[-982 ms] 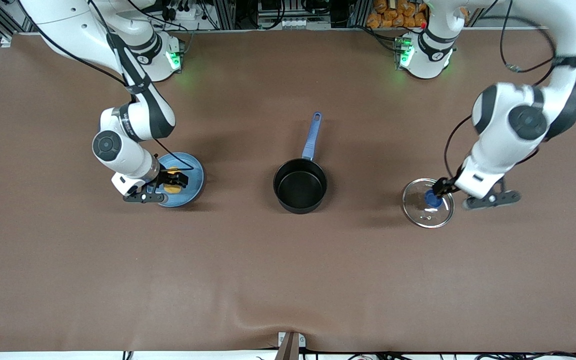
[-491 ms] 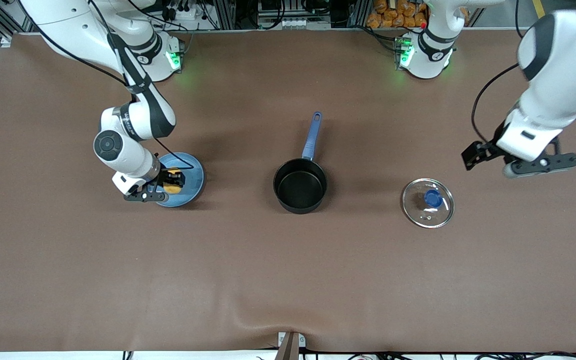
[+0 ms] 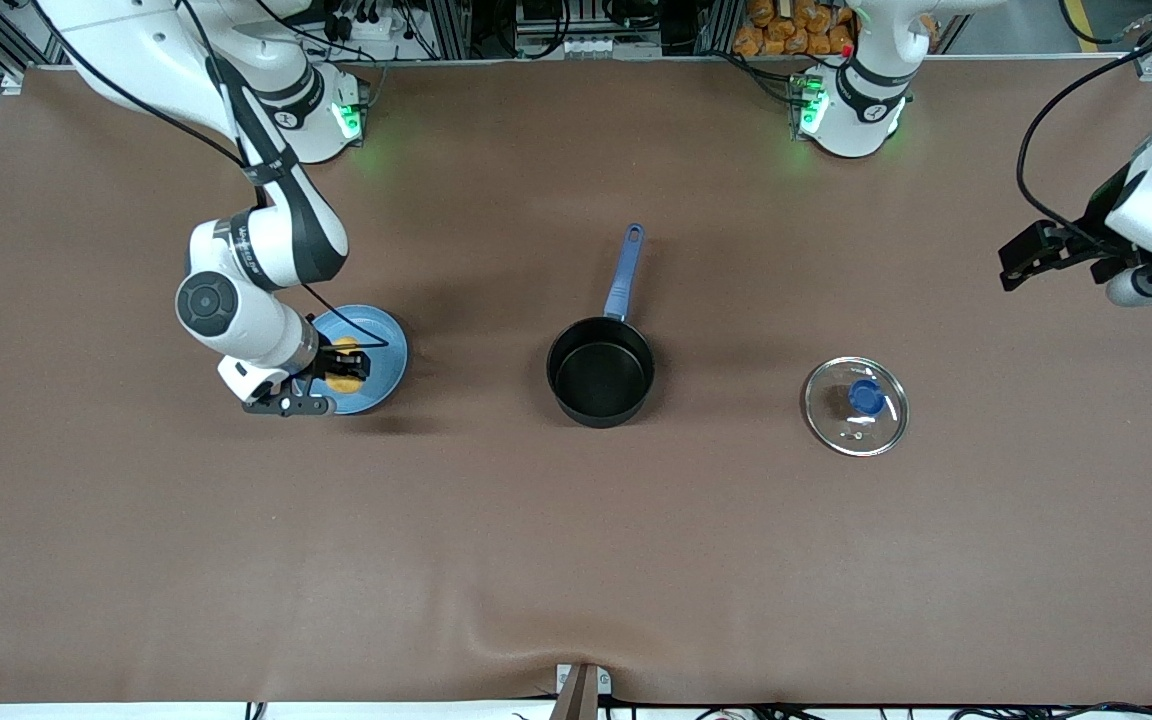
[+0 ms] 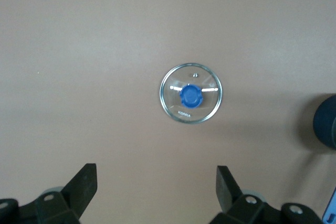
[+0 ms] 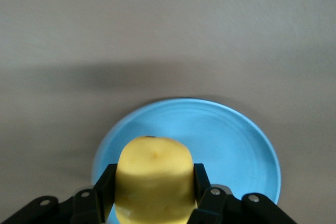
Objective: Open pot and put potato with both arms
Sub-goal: 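Carry the yellow potato with the right gripper over the saucepan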
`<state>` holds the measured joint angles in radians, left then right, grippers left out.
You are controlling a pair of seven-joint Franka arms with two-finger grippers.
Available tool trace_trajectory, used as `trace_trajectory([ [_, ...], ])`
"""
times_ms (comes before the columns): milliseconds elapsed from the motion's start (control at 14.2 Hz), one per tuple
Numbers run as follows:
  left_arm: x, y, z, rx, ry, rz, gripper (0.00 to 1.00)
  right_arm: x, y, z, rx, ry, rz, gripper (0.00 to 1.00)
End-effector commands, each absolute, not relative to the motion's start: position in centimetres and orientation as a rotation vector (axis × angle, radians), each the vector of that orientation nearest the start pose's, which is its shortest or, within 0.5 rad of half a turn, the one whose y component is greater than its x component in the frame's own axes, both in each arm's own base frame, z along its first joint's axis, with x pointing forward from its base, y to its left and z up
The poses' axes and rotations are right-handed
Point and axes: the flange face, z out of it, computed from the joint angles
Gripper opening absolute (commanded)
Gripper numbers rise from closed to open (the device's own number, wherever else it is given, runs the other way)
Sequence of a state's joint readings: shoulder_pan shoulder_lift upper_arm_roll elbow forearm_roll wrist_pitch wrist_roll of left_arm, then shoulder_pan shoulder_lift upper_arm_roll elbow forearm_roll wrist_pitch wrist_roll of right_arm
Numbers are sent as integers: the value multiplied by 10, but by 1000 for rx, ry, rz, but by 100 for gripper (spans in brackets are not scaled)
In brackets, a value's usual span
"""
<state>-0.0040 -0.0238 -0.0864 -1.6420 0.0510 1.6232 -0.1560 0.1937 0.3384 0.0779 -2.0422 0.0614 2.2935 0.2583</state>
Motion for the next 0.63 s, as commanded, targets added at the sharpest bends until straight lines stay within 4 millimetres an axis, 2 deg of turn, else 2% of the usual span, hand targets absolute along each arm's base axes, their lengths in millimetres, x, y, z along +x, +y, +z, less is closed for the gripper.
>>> trace_trajectory([
  [0, 552, -46, 612, -3105, -75, 13, 100, 584, 229, 329, -3086, 64, 110, 0],
  [70, 552, -46, 612, -3105, -77, 13, 100, 589, 253, 338, -3076, 84, 103, 0],
  [140, 552, -46, 611, -3105, -77, 15, 100, 589, 285, 342, -3071, 84, 102, 0],
  [211, 552, -46, 611, -3105, -75, 18, 100, 587, 325, 344, -3063, 60, 83, 0],
  [281, 552, -46, 610, -3105, -75, 20, 100, 588, 352, 343, -3057, 60, 75, 0],
  [421, 552, -46, 611, -3105, -77, 15, 100, 592, 397, 342, -3035, 78, 43, 0],
  [491, 552, -45, 611, -3105, -80, 18, 100, 588, 421, 332, -3033, 84, 47, 0],
  [561, 551, -46, 611, -3105, -80, 18, 100, 586, 442, 332, -3023, 94, 32, 0],
])
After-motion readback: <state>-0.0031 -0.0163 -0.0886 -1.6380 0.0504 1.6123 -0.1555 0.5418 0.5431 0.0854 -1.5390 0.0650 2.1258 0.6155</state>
